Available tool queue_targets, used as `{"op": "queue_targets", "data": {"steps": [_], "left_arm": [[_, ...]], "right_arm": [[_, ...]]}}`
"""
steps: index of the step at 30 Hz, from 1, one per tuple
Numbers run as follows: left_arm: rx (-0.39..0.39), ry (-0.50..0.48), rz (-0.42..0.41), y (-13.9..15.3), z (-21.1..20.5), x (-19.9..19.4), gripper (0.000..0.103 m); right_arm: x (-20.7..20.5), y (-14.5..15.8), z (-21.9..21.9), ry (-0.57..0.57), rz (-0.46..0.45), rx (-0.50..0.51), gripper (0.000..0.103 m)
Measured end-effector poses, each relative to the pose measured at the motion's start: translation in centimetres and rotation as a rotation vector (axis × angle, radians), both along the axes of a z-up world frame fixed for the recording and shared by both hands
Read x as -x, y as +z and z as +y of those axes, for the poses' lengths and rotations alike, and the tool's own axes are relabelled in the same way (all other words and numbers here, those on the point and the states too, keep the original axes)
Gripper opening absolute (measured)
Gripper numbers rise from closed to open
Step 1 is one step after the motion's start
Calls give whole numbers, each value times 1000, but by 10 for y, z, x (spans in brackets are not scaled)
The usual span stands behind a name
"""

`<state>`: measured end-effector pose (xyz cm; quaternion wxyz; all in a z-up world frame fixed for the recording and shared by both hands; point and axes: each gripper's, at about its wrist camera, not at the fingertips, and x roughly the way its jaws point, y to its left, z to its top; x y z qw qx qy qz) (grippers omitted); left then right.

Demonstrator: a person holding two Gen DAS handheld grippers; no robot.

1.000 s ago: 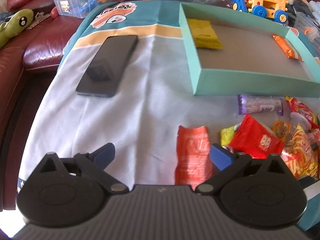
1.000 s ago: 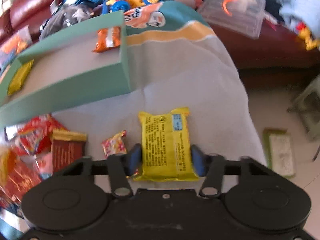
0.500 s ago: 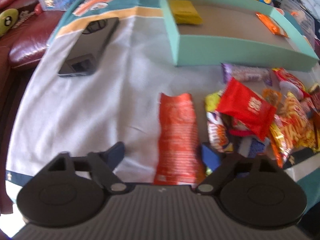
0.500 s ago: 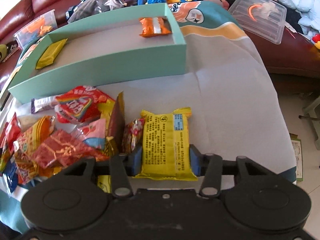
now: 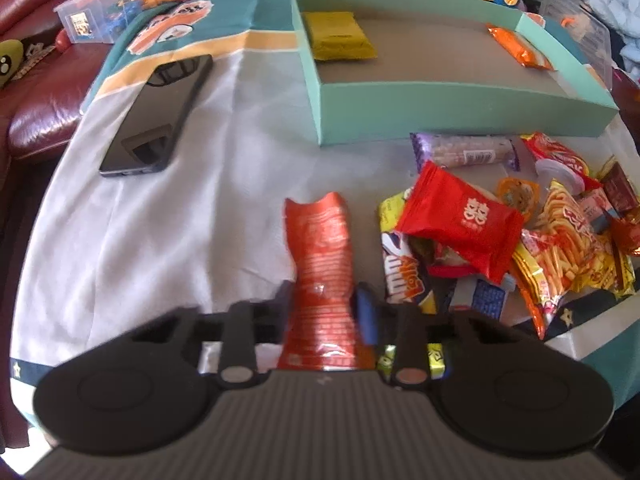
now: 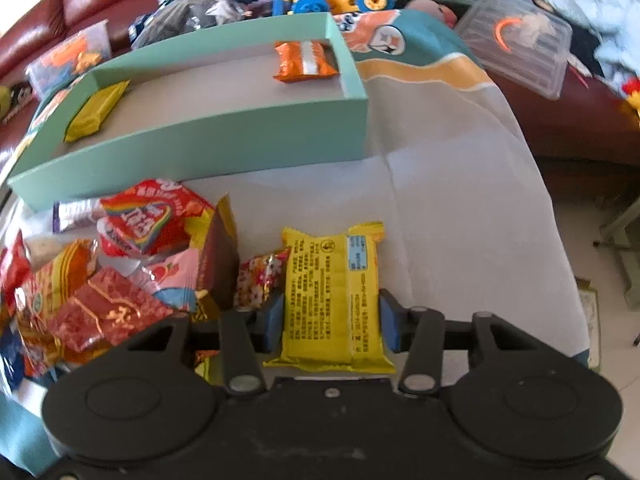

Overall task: Organize snacks
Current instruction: 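Grasp the red wrapper with left gripper while right grasps yellow biscuit pack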

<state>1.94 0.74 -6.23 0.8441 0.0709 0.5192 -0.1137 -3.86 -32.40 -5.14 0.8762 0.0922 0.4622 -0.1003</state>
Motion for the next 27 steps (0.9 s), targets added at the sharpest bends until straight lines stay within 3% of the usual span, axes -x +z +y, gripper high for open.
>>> {"op": "queue_targets", "data": {"steps": [7, 13, 19, 27], "left_arm": [[73, 50, 3, 17, 20, -4, 16], [83, 57, -14, 26, 25, -3, 16], [22, 42, 34, 4, 21, -5, 30], [-46, 19, 9, 0, 15, -6, 38]], "right_arm": [[15, 14, -12, -33, -28, -28, 46], [23, 24, -27, -76, -56, -29, 47], [23, 20, -22, -69, -47, -41, 47], [22, 21, -20, -70, -42, -58, 47]]}}
